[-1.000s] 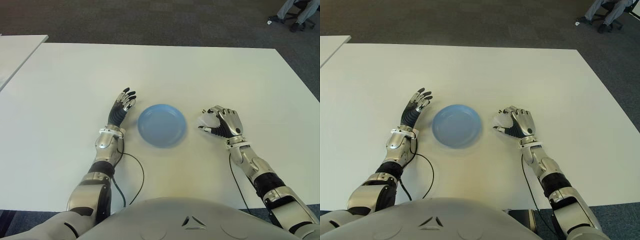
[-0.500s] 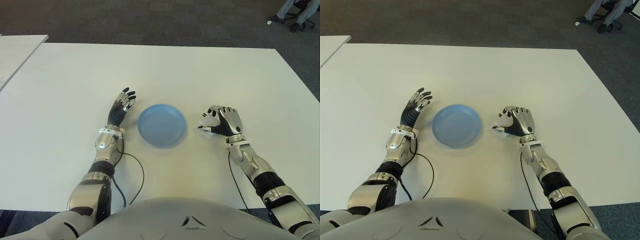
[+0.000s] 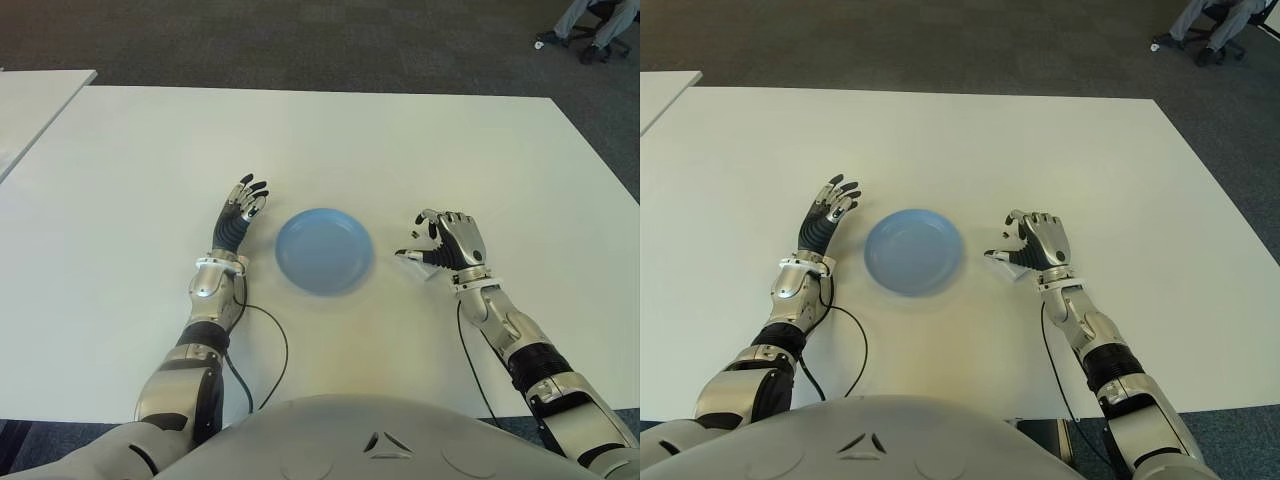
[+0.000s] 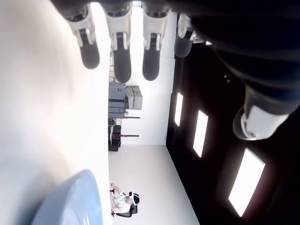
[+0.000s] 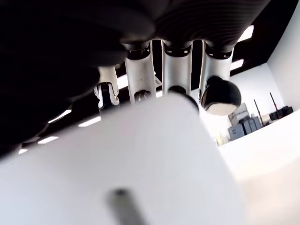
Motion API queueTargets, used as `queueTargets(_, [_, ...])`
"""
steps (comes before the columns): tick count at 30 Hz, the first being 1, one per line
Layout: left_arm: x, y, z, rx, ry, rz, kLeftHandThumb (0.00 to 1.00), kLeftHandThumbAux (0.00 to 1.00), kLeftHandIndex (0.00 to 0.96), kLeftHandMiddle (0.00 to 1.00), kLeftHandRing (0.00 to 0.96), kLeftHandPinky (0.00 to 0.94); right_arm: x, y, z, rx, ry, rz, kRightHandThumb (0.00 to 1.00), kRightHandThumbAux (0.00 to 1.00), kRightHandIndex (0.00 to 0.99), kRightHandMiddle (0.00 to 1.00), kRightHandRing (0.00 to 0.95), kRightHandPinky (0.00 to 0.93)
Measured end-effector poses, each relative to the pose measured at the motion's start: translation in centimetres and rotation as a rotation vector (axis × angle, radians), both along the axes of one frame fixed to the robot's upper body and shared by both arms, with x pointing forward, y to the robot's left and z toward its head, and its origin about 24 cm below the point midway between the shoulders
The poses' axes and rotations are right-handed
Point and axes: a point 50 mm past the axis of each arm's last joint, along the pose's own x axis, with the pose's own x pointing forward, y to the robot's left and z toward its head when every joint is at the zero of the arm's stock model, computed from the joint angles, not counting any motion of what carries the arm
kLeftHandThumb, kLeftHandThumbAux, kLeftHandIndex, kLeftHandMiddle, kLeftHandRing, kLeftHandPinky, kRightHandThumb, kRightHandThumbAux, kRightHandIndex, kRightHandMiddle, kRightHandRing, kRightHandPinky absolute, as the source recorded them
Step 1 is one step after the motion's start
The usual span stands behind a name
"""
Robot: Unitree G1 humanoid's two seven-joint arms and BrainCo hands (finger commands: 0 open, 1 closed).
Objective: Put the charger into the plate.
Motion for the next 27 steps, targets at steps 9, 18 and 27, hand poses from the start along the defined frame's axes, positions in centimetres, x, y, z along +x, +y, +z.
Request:
queueTargets(9, [-0.03,0.0,0.0,-0.001,-0.001,0.001,0.0,0.471,0.016,0.176,0.182,0.149,0.04,-0.01,0.15,0.009,0.012,0.01,0.731,0.709,0.44,0.871,0.875,0.884])
queueTargets(18, [-0.05,-0.03,0.03,-0.002,-0.003,0.001,0.0,0.47,0.013,0.172,0.182,0.158,0.03,-0.04,0.24,0.011,0.02,0.025,0.733,0.709,0.44,0.875,0.879,0.885])
queueTargets(27, [-0.08,0.0,0.03,-0.007,-0.004,0.004,0.0,0.476,0.016,0.173,0.186,0.164,0.01,-0.12,0.27,0.017,0.031,0.037,0.735,0.709,0.44,0.878,0.88,0.884])
